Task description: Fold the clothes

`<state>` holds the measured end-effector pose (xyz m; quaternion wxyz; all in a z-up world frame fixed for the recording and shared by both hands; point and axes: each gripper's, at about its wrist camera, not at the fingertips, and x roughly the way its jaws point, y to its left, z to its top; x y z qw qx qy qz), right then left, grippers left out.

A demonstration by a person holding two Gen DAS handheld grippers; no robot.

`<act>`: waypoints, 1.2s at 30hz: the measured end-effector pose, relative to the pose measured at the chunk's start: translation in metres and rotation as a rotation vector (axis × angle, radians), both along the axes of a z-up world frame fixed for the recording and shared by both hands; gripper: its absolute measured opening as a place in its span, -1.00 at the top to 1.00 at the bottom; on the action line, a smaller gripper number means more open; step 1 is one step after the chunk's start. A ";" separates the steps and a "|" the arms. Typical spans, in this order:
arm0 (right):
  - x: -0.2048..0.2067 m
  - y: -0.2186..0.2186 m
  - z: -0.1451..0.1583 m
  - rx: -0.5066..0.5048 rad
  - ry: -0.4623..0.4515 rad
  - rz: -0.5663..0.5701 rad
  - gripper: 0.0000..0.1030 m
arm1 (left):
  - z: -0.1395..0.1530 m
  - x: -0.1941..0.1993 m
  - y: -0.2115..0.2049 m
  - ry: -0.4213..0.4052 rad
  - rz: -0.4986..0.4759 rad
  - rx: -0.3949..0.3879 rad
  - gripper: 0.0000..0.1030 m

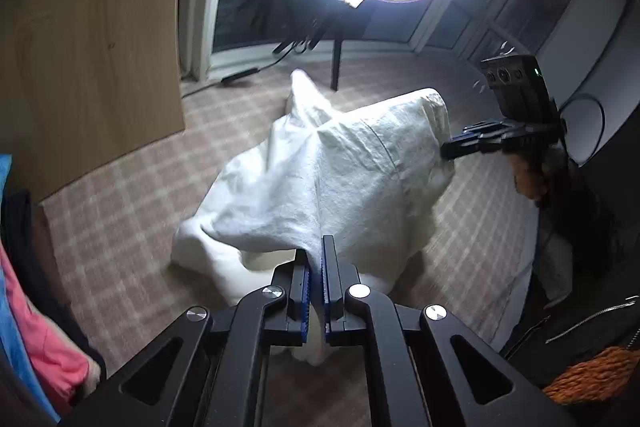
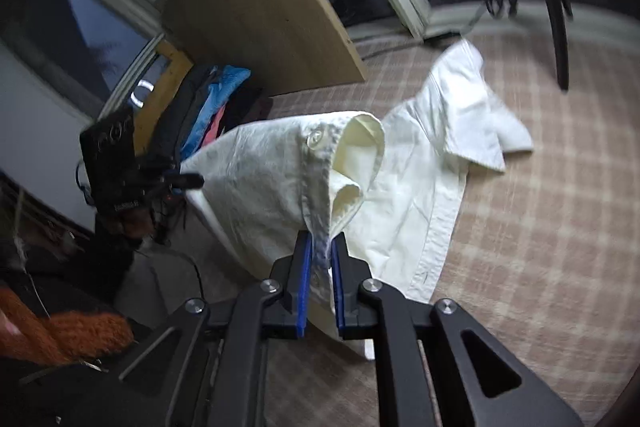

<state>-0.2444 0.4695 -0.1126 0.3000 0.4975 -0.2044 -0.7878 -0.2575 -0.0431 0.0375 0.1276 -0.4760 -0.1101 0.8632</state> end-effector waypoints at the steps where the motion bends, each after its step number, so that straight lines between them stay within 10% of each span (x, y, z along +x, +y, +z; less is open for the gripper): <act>1: -0.013 0.003 -0.013 -0.007 -0.047 -0.021 0.81 | -0.007 -0.009 -0.005 -0.014 0.005 0.004 0.91; 8: -0.089 0.024 -0.077 -0.019 -0.211 -0.173 0.84 | -0.068 -0.098 -0.047 -0.121 0.099 0.021 0.92; 15: -0.076 0.028 -0.054 0.283 -0.106 -0.259 0.81 | -0.086 -0.100 -0.064 -0.144 0.127 0.005 0.69; 20: -0.052 -0.051 -0.003 0.398 0.153 -0.094 0.78 | -0.066 -0.081 -0.091 -0.090 0.182 0.079 0.64; 24: -0.059 -0.122 0.003 0.578 0.246 0.123 0.41 | -0.039 -0.053 -0.092 -0.021 0.173 -0.091 0.47; 29: -0.101 -0.183 0.007 0.459 0.118 0.194 0.41 | -0.052 -0.027 -0.091 -0.038 0.200 -0.191 0.47; 36: -0.137 -0.254 -0.034 0.683 0.003 0.197 0.40 | -0.066 0.006 -0.071 0.028 0.151 -0.149 0.46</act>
